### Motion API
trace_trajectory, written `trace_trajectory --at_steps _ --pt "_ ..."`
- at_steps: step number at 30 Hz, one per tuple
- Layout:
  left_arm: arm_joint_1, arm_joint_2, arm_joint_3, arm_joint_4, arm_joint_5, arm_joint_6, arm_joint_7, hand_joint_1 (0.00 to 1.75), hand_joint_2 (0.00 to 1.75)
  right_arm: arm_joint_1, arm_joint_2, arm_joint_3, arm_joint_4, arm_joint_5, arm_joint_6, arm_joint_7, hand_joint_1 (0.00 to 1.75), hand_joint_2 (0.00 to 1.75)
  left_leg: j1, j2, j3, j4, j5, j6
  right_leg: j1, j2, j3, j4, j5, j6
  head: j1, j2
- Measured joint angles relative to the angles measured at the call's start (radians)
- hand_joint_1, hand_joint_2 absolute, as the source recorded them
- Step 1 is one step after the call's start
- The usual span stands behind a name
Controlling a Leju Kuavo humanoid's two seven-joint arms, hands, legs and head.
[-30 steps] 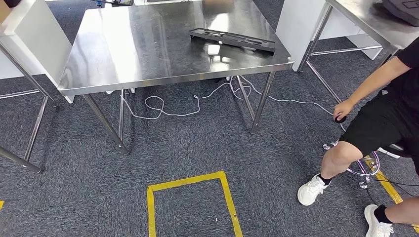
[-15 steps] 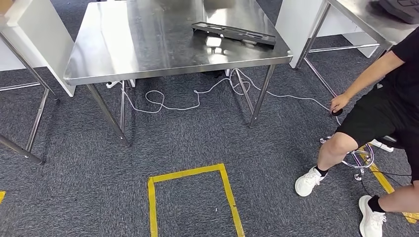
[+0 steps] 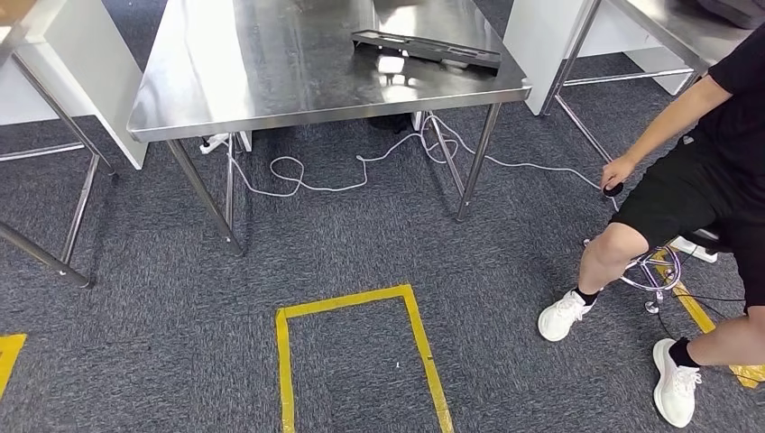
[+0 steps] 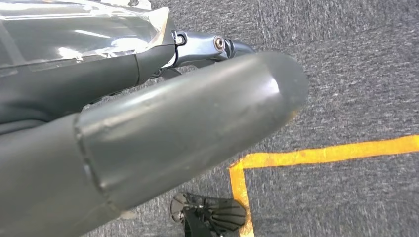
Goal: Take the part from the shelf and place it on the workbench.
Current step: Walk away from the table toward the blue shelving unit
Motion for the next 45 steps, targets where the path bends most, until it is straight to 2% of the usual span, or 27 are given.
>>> trace_trajectory --at_steps 2,4,6,10,14,16,18,19,20,21,23,24,25,26,27,29,31,33,34,35,36,37,38,40,42,44,45 --pt "0.001 0.000 0.000 0.000 0.000 0.000 0.000 0.00 0.00 0.001 0.000 0.000 0.000 0.000 0.000 0.000 0.00 0.00 0.005 0.000 -0.002 -0.002 0.006 0.002 0.002 0.000 -0.003 0.001 0.004 -0.008 -0.003 0.000" --pt "0.001 0.000 0.000 0.000 0.000 0.000 0.000 0.00 0.00 0.001 0.000 0.000 0.000 0.000 0.000 0.000 0.00 0.00 0.011 -0.001 -0.003 -0.003 0.014 -0.015 0.007 0.000 -0.007 0.005 0.008 -0.014 -0.003 0.000" --pt "0.001 0.000 0.000 0.000 0.000 0.000 0.000 0.00 0.00 0.002 0.000 0.000 0.000 0.000 0.000 0.000 0.00 0.00 0.012 -0.001 -0.005 -0.003 0.019 -0.021 0.009 -0.001 -0.010 0.009 0.009 -0.016 -0.004 0.000" --pt "0.001 0.001 0.000 0.000 -0.001 0.006 0.000 0.00 0.00 0.002 0.002 0.001 0.000 -0.001 0.000 0.001 0.00 0.00 0.012 -0.002 -0.010 0.003 0.019 -0.015 0.002 -0.001 -0.012 0.012 0.011 -0.015 -0.004 0.000" --pt "0.001 0.004 0.000 0.000 -0.002 0.012 -0.001 0.00 0.00 0.002 0.006 0.001 0.000 -0.001 -0.001 0.002 0.00 0.00 0.013 -0.001 -0.003 -0.016 0.027 -0.006 0.005 -0.002 -0.014 0.010 0.010 -0.010 -0.004 0.000" --pt "0.000 0.004 0.000 0.000 -0.001 0.012 -0.004 0.00 0.00 0.002 0.007 0.001 0.000 0.004 -0.002 0.002 0.00 0.00 0.020 0.007 0.007 -0.044 0.040 0.000 0.006 -0.001 -0.039 0.060 -0.022 -0.012 -0.002 0.000" --pt "-0.001 0.004 0.000 0.000 -0.001 0.013 -0.008 0.00 0.00 0.002 0.007 0.001 0.000 0.009 -0.003 0.003 0.00 0.00 0.025 0.018 0.006 -0.053 0.046 0.002 -0.004 0.000 -0.104 0.187 -0.082 -0.014 -0.001 0.000" --pt "-0.001 0.004 0.000 0.000 -0.001 0.013 -0.011 0.00 0.00 0.003 0.007 0.001 0.000 0.012 -0.003 0.003 0.00 0.00 0.026 0.024 0.004 -0.053 0.047 0.000 -0.010 0.001 -0.138 0.250 -0.104 -0.010 -0.001 0.000" --pt "0.000 0.004 0.000 0.000 0.000 0.013 -0.014 0.00 0.00 0.004 0.007 0.001 0.000 0.015 -0.002 0.005 0.00 0.00 0.028 0.030 0.002 -0.052 0.048 -0.003 -0.018 0.000 -0.158 0.286 -0.112 0.000 -0.002 0.000" --pt "0.000 0.004 0.000 0.000 0.000 0.012 -0.018 0.00 0.00 0.004 0.006 0.002 0.000 0.016 -0.002 0.008 0.00 0.00 0.032 0.036 0.000 -0.050 0.048 -0.008 -0.027 -0.001 -0.158 0.284 -0.103 0.015 -0.002 0.000" --pt "0.000 0.004 0.000 0.000 0.000 0.010 -0.026 0.00 0.00 0.003 0.005 0.002 0.000 0.020 -0.001 0.013 0.00 0.00 0.042 0.050 -0.007 -0.037 0.045 -0.026 -0.045 -0.018 -0.106 0.173 -0.049 0.055 -0.001 0.000" --pt "0.000 0.006 0.000 -0.001 0.000 0.010 -0.029 0.00 0.00 0.000 0.008 0.002 0.000 0.021 0.001 0.015 0.00 0.00 0.044 0.056 -0.011 -0.025 0.040 -0.038 -0.050 -0.042 -0.079 0.113 -0.023 0.068 0.001 0.000" --pt "0.001 0.007 0.000 -0.002 0.000 0.009 -0.033 0.00 0.00 -0.004 0.008 0.002 0.000 0.022 0.002 0.016 0.00 0.00 0.044 0.064 -0.014 -0.012 0.033 -0.051 -0.053 -0.061 -0.062 0.071 -0.004 0.071 0.002 0.000" --pt "0.002 0.009 0.000 -0.002 0.000 0.009 -0.036 0.00 0.00 -0.007 0.010 0.003 0.000 0.022 0.003 0.017 0.00 0.00 0.044 0.071 -0.014 -0.002 0.026 -0.063 -0.053 -0.074 -0.056 0.053 0.005 0.064 0.001 0.000" --pt "0.002 0.010 0.000 -0.003 -0.001 0.008 -0.039 0.00 0.00 -0.009 0.011 0.004 0.000 0.023 0.004 0.018 0.00 0.00 0.044 0.080 -0.010 0.002 0.021 -0.071 -0.050 -0.075 -0.063 0.059 0.008 0.050 -0.001 0.000" --pt "0.002 0.009 0.000 -0.002 -0.002 0.007 -0.044 0.00 0.00 -0.010 0.011 0.004 0.000 0.024 0.005 0.019 0.00 0.00 0.053 0.091 -0.004 0.003 0.015 -0.083 -0.049 -0.051 -0.068 0.065 0.012 0.023 -0.009 0.000" --pt "0.003 0.009 0.000 -0.002 -0.002 0.007 -0.046 0.00 0.00 -0.009 0.011 0.004 0.000 0.025 0.005 0.021 0.00 0.00 0.060 0.064 -0.016 0.045 -0.031 -0.087 -0.048 -0.031 -0.071 0.067 0.022 0.005 -0.014 0.000" --pt "0.005 0.009 0.000 -0.001 -0.003 0.010 -0.046 0.00 0.00 -0.010 0.012 0.004 0.000 0.027 0.006 0.023 0.00 0.00 0.056 0.019 -0.060 0.166 -0.122 -0.081 -0.039 -0.011 -0.078 0.068 0.031 -0.009 -0.018 0.000" --pt "0.006 0.009 0.000 -0.001 -0.003 0.011 -0.045 0.00 0.00 -0.010 0.013 0.004 0.000 0.028 0.006 0.024 0.00 0.00 0.051 0.007 -0.084 0.235 -0.159 -0.076 -0.033 0.000 -0.083 0.068 0.035 -0.014 -0.019 0.000" --pt "0.007 0.009 0.000 -0.001 -0.003 0.012 -0.045 0.00 0.00 -0.009 0.013 0.005 0.000 0.029 0.006 0.024 0.00 0.00 0.046 0.000 -0.100 0.283 -0.179 -0.070 -0.027 0.012 -0.087 0.069 0.037 -0.018 -0.019 0.000" --pt "0.008 0.010 0.000 -0.001 -0.003 0.013 -0.045 0.00 0.00 -0.008 0.014 0.005 0.000 0.029 0.006 0.025 0.00 0.00 0.041 -0.003 -0.099 0.298 -0.178 -0.062 -0.021 0.025 -0.089 0.069 0.038 -0.019 -0.019 0.000" --pt "0.008 0.010 0.000 -0.001 -0.003 0.014 -0.045 0.00 0.00 -0.007 0.014 0.005 0.001 0.029 0.006 0.026 0.00 0.00 0.036 -0.007 -0.081 0.273 -0.158 -0.051 -0.015 0.038 -0.088 0.069 0.039 -0.021 -0.019 0.000" --pt "0.008 0.010 0.000 -0.001 -0.003 0.014 -0.045 0.00 0.00 -0.006 0.014 0.005 0.001 0.029 0.006 0.027 0.00 0.00 0.031 -0.018 -0.049 0.218 -0.128 -0.039 -0.011 0.051 -0.087 0.069 0.040 -0.021 -0.019 0.000" --pt "0.008 0.012 -0.001 -0.001 -0.003 0.015 -0.045 0.00 0.00 -0.009 0.017 0.006 0.001 0.030 0.007 0.028 0.00 0.00 0.023 -0.067 0.016 0.095 -0.081 -0.013 -0.005 0.076 -0.087 0.070 0.042 -0.020 -0.016 0.000" --pt "0.008 0.014 -0.001 -0.001 -0.003 0.016 -0.044 0.00 0.00 -0.012 0.020 0.008 0.001 0.030 0.007 0.028 0.00 0.00 0.017 -0.093 0.041 0.042 -0.071 0.000 -0.007 0.098 -0.095 0.070 0.047 -0.012 -0.018 0.000" --pt "0.006 0.014 -0.001 -0.001 -0.003 0.017 -0.041 0.00 0.00 -0.010 0.019 0.008 0.001 0.030 0.007 0.029 0.00 0.00 0.014 -0.071 0.045 0.027 -0.064 0.002 -0.008 0.116 -0.106 0.066 0.053 0.001 -0.022 0.000" --pt "0.005 0.014 -0.001 -0.001 -0.004 0.017 -0.038 0.00 0.00 -0.007 0.019 0.008 0.001 0.030 0.006 0.029 0.00 0.00 0.015 -0.059 0.049 0.015 -0.058 0.003 -0.007 0.107 -0.113 0.071 0.051 0.005 -0.021 0.000"
